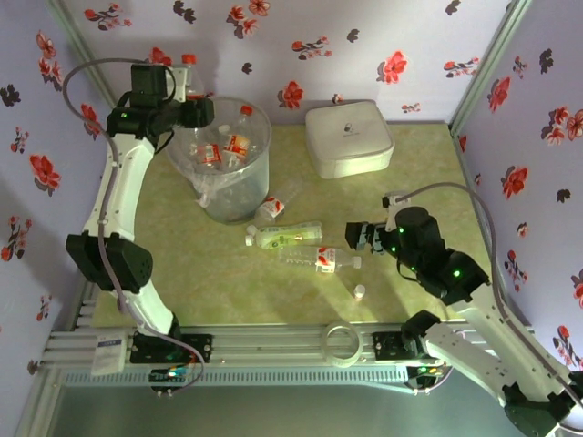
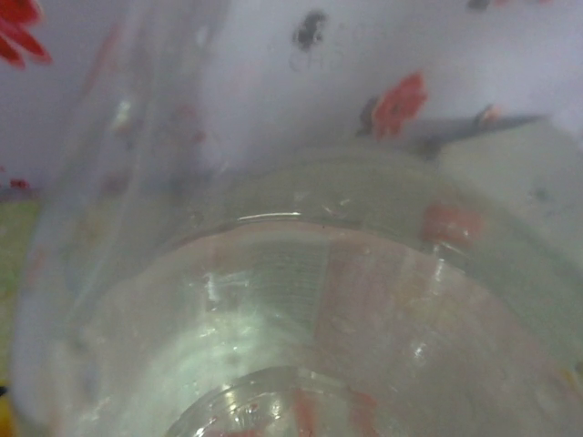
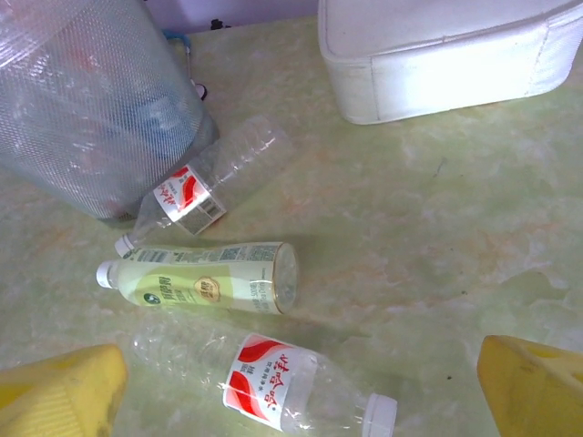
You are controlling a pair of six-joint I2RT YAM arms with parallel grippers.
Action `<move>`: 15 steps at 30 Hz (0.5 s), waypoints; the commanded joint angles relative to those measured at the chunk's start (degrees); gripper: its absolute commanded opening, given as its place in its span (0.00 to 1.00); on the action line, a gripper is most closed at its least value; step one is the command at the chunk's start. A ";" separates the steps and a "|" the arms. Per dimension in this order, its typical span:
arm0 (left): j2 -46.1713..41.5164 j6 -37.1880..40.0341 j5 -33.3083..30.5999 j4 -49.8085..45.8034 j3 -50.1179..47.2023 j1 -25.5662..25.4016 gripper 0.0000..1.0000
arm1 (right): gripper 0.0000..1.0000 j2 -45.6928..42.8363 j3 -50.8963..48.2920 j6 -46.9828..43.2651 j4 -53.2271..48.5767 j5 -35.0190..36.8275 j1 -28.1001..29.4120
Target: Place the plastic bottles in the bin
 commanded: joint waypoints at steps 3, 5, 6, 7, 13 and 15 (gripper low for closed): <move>1.02 5.92 1.20 -6.33 -0.05 -0.41 0.73 | 0.99 0.33 -2.29 -0.11 1.26 1.12 -0.65; 1.42 6.98 2.03 -7.66 0.26 -0.45 0.78 | 0.99 2.15 -1.26 -1.10 1.27 0.56 -1.03; 1.49 7.21 2.58 -7.83 0.39 -0.45 0.80 | 0.99 3.29 -0.54 -1.46 1.19 0.27 -1.22; 1.46 7.30 2.82 -7.81 0.39 -0.40 0.83 | 0.99 4.14 0.08 -1.68 1.13 0.06 -1.23; 1.57 6.71 7.07 -7.04 3.09 -0.45 0.93 | 0.99 6.36 1.30 -1.72 2.80 -0.55 -1.21; 1.64 6.18 7.06 -6.86 4.72 -0.45 0.93 | 0.99 6.33 1.17 -1.51 2.93 -0.42 -1.19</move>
